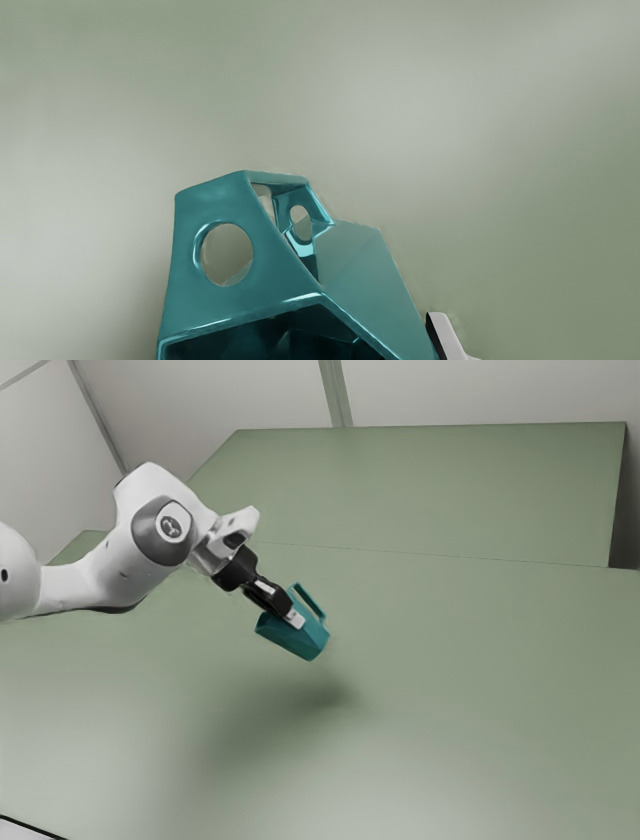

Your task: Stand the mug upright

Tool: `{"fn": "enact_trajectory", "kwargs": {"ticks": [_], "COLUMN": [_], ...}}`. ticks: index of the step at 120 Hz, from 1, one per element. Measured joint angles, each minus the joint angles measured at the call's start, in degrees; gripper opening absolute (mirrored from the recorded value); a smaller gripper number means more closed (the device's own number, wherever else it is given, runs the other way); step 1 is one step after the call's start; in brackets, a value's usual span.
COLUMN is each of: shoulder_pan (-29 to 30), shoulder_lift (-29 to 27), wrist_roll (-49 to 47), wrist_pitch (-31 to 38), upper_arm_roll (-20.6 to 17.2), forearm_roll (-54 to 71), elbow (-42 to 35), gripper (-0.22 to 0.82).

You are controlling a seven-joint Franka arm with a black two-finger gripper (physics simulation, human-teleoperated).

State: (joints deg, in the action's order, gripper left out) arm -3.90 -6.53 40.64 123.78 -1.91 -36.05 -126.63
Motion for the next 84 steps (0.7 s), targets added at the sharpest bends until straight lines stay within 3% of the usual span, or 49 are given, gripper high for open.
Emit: {"fn": "enact_trajectory", "kwargs": {"ticks": [36, 84], "shoulder_pan": [0.98, 1.06], "shoulder_lift": [5.02, 14.21], "wrist_roll": [-14.26, -27.17], "wrist_pitch": [-3.24, -1.73], "upper_arm_roll": [1.29, 1.39], "forearm_roll": [29.94, 35.99], "elbow": [9.68, 9.45], "gripper": [-0.18, -0.17]}}
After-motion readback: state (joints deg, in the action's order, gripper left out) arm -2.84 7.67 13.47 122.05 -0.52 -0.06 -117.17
